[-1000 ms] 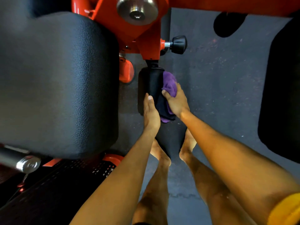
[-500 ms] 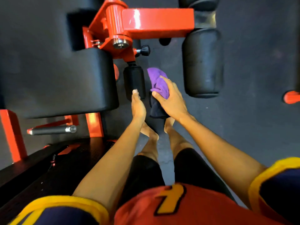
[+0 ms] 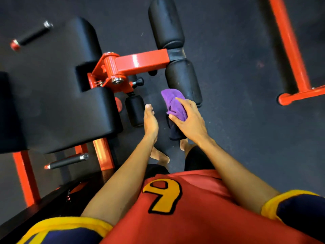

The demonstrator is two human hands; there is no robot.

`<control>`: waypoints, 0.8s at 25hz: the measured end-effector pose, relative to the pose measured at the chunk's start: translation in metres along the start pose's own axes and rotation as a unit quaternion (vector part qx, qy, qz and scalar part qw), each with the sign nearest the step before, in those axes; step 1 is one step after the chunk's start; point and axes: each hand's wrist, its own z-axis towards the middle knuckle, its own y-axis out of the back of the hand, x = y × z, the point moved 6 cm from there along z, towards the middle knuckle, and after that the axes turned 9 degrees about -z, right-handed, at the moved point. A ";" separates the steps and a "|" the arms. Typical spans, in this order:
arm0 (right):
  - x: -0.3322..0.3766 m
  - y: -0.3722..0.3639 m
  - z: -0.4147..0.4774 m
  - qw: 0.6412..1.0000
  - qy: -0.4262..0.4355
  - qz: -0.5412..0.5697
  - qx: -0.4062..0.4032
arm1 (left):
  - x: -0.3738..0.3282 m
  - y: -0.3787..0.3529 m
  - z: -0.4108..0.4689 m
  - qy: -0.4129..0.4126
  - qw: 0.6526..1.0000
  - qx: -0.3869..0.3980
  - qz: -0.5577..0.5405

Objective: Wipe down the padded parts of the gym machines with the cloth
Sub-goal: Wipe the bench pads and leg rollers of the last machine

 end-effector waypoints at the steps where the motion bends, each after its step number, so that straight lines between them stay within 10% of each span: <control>1: -0.004 0.009 0.001 1.000 0.007 -0.016 -0.013 | 0.000 -0.010 -0.002 0.002 1.000 0.012 0.006; 20: -0.038 0.024 0.196 0.989 0.077 -0.128 0.000 | 0.035 -0.119 0.089 0.022 0.998 -0.049 -0.035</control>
